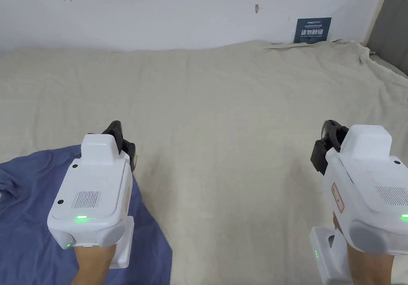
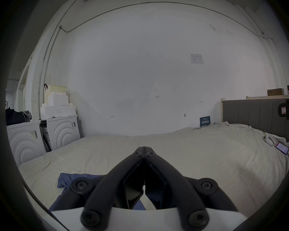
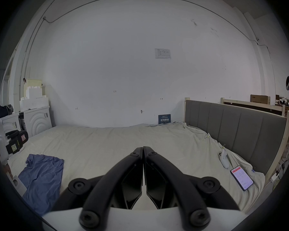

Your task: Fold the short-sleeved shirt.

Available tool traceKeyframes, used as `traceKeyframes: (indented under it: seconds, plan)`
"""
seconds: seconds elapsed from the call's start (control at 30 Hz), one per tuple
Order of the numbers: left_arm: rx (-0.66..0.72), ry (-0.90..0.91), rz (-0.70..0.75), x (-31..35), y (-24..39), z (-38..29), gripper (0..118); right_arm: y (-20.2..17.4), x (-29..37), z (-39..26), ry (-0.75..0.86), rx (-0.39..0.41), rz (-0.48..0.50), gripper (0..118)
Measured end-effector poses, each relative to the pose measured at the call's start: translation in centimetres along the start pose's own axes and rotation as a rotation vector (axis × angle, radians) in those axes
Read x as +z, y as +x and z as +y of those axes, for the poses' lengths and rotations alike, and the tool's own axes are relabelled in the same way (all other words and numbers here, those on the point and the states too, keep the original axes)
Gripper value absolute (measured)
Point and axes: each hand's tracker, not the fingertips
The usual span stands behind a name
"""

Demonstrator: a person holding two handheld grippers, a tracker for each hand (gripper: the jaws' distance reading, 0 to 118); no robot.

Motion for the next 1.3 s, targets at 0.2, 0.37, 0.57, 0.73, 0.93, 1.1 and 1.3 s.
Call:
traceKeyframes:
  seconds: [0.2,0.37,0.57,0.73,0.93,1.1,1.3]
  plan:
    - [0.008,-0.001,0.003,0.0,-0.2,0.0,0,0.6,-0.3,-0.2,-0.001,0.001,-0.004,0]
    - [-0.016,0.002,0.003,0.1,-0.1,0.0,0,1.3,-0.7,-0.4,0.002,0.002,-0.002,0]
    - [-0.017,0.006,0.005,0.1,-0.1,0.1,0,1.9,-1.1,-0.7,-0.001,-0.002,-0.001,0]
    - [-0.016,0.008,0.008,0.2,-0.2,0.2,0,2.0,-1.2,-1.0,-0.004,0.001,-0.003,0]
    - [-0.021,0.011,0.021,0.3,-0.8,0.3,0,1.8,-1.6,-0.8,-0.003,0.005,0.007,0]
    - [-0.022,0.018,0.055,0.6,-2.4,0.5,0,0.1,-2.3,-0.4,0.006,0.018,0.042,0]
    - [-0.022,0.015,0.137,2.2,-6.5,0.7,0,-4.1,-3.2,0.2,0.019,0.029,0.134,0]
